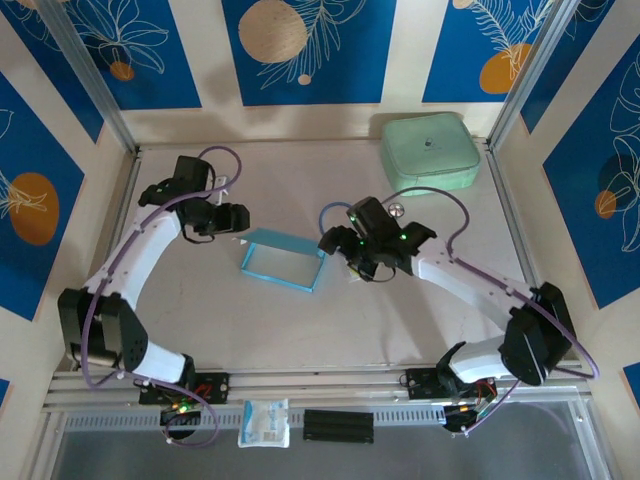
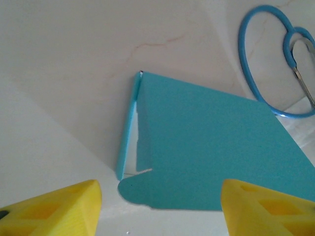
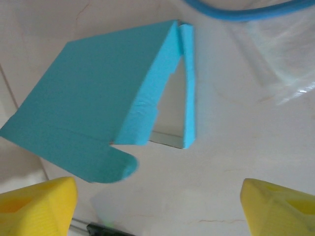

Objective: Fold the paper box

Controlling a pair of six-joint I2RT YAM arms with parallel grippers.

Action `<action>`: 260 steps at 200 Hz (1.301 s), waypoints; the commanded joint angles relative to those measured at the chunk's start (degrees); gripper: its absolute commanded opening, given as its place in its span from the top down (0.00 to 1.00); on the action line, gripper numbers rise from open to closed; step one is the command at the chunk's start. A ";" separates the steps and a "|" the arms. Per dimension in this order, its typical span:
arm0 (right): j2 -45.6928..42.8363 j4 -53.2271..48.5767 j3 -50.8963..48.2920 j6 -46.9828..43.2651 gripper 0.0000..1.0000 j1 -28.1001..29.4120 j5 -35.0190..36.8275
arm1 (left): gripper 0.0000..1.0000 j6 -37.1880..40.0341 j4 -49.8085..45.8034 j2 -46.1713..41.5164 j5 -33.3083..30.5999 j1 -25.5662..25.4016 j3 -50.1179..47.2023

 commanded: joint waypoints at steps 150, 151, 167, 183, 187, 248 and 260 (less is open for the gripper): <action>18.04 0.64 10.59 4.52 0.66 0.82 -3.20 | 0.63 -10.22 17.49 -0.98 9.48 1.24 -16.87; 18.08 0.68 10.64 4.45 0.66 0.81 -3.22 | 0.63 -10.39 17.58 -1.06 9.49 1.25 -16.98; 18.91 0.11 11.40 3.81 0.70 0.54 -2.72 | 0.66 -12.13 19.50 -2.25 9.76 0.81 -19.27; 19.58 -0.82 11.99 3.03 0.70 0.13 -1.82 | 0.68 -13.61 20.60 -3.52 8.87 0.21 -21.03; 19.82 -1.17 12.21 2.91 0.70 0.09 -1.46 | 0.69 -14.19 20.99 -3.87 8.64 -0.01 -21.54; 15.65 -8.41 13.79 0.00 0.46 0.69 0.99 | 0.63 -14.82 22.53 -6.78 1.62 -1.12 -23.37; 11.50 -8.70 11.26 2.55 0.39 2.79 1.97 | 0.59 -14.88 22.64 -6.75 1.18 -1.15 -23.50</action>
